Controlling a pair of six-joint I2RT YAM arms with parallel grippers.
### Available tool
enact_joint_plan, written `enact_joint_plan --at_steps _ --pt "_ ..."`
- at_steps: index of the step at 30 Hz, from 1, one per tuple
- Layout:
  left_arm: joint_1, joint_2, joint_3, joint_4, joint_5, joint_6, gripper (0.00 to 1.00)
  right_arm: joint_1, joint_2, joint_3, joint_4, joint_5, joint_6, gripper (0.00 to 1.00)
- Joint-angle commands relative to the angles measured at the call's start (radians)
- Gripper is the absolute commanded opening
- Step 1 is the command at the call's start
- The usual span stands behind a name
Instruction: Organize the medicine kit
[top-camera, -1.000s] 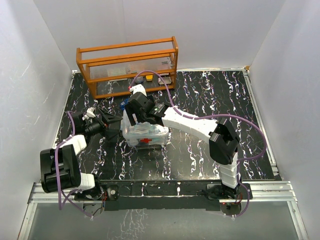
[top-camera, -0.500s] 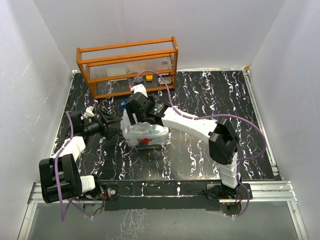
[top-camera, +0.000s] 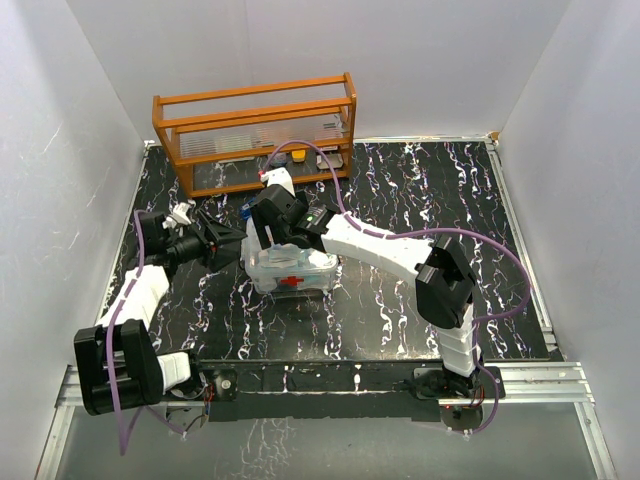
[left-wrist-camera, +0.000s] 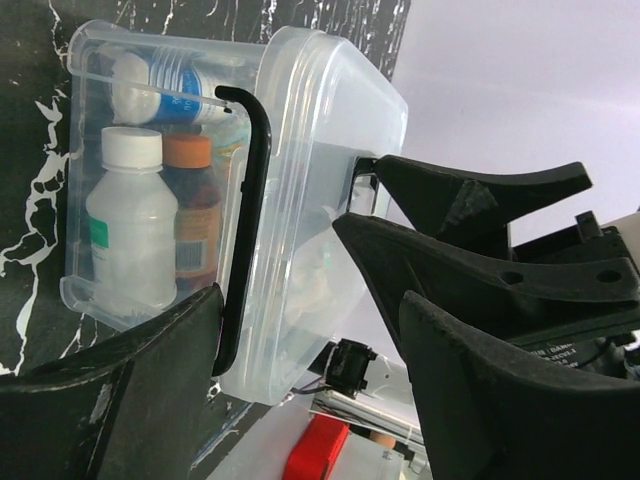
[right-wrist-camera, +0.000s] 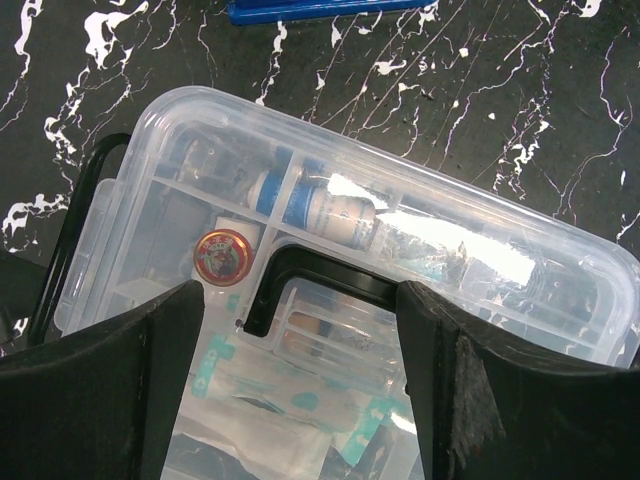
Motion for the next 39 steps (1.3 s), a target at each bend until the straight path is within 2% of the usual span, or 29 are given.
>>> enact_joint_plan --at_steps 1,9,16,21,25,30,36,39 --pt "-0.041 -0.027 0.052 -0.107 -0.033 0.054 0.68 -0.001 0.062 -0.001 -0.05 -0.028 0.024 0.74" --pt "-0.122 -0.013 0.119 -0.244 -0.201 0.186 0.63 -0.001 0.075 -0.005 -0.058 -0.042 0.024 0.71" --pt "-0.165 0.001 0.152 -0.322 -0.333 0.258 0.42 -0.001 0.079 -0.007 -0.058 -0.043 0.034 0.7" --pt "-0.177 0.001 0.16 -0.352 -0.374 0.357 0.4 -0.002 0.08 -0.009 -0.058 -0.039 0.036 0.7" --pt "-0.185 -0.005 0.148 -0.345 -0.352 0.402 0.4 -0.001 0.081 -0.012 -0.058 -0.035 0.036 0.69" --pt "-0.204 -0.015 0.178 -0.381 -0.382 0.448 0.45 -0.002 0.088 -0.013 -0.058 -0.036 0.038 0.69" --pt "-0.233 -0.015 0.203 -0.441 -0.471 0.508 0.34 -0.001 0.09 -0.018 -0.058 -0.035 0.041 0.69" --pt "-0.242 -0.013 0.215 -0.48 -0.534 0.534 0.33 -0.001 0.09 -0.018 -0.058 -0.036 0.041 0.69"
